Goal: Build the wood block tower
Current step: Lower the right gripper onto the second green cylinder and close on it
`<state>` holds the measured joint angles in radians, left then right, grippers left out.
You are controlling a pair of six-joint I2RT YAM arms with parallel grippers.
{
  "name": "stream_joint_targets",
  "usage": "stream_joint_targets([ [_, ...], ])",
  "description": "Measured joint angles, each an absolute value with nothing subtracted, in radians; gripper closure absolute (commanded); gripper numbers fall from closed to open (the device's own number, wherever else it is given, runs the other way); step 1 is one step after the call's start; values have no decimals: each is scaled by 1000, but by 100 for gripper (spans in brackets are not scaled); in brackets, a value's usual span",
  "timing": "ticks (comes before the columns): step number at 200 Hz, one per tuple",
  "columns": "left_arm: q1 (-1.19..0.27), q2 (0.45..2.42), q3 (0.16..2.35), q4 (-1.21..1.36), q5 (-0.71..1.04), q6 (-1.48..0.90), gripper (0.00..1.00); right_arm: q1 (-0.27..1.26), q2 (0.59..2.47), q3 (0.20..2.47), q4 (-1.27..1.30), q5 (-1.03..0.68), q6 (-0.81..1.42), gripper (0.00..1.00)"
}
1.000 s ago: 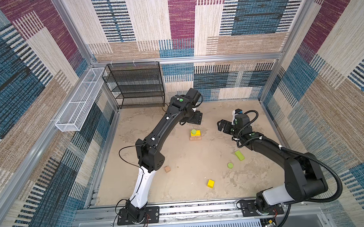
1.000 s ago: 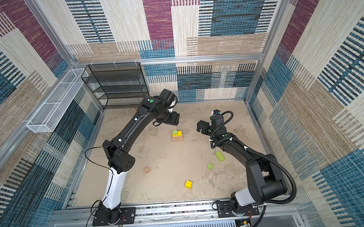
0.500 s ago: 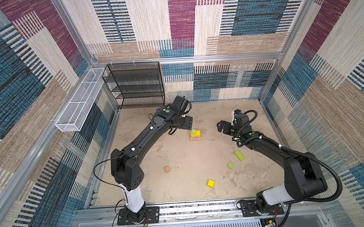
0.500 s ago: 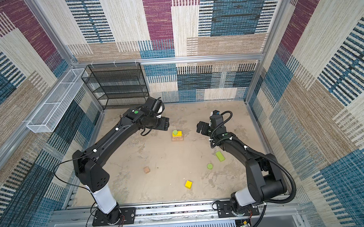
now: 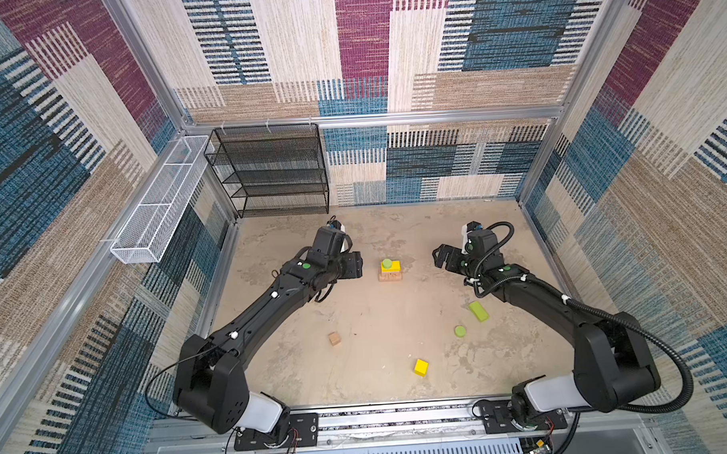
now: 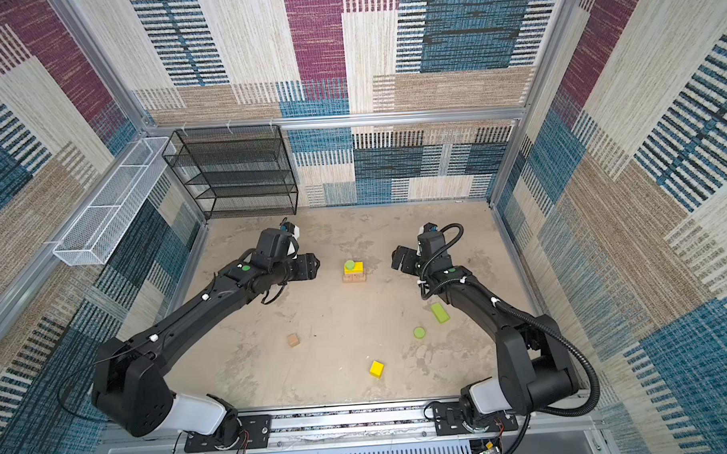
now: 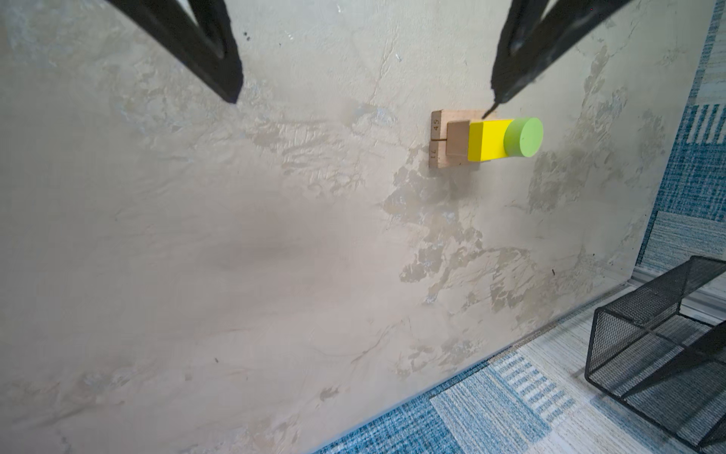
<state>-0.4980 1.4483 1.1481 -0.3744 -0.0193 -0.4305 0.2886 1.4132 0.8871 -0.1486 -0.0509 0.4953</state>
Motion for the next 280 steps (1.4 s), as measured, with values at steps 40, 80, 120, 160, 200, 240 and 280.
stream_joint_targets([
  [40,-459,1393,1060,-234,29,-466,33,337,1375,894,-260,-15,485,6],
  [80,-445,1413,1056,-185,80,-471,34,390,1374,911,-381,10,470,21],
  [120,-426,1425,1056,-176,97,-475,34,421,1368,855,-488,10,471,28],
  [160,-419,1430,1051,-167,119,-478,35,438,1317,788,-589,11,491,29],
  [200,-413,1435,1043,-150,135,-499,35,444,1274,737,-645,11,516,34],
  [240,-408,1448,1040,-146,141,-513,35,451,1295,709,-678,11,533,36],
  [280,-405,1456,1040,-142,150,-518,35,464,1324,713,-710,12,542,38],
])
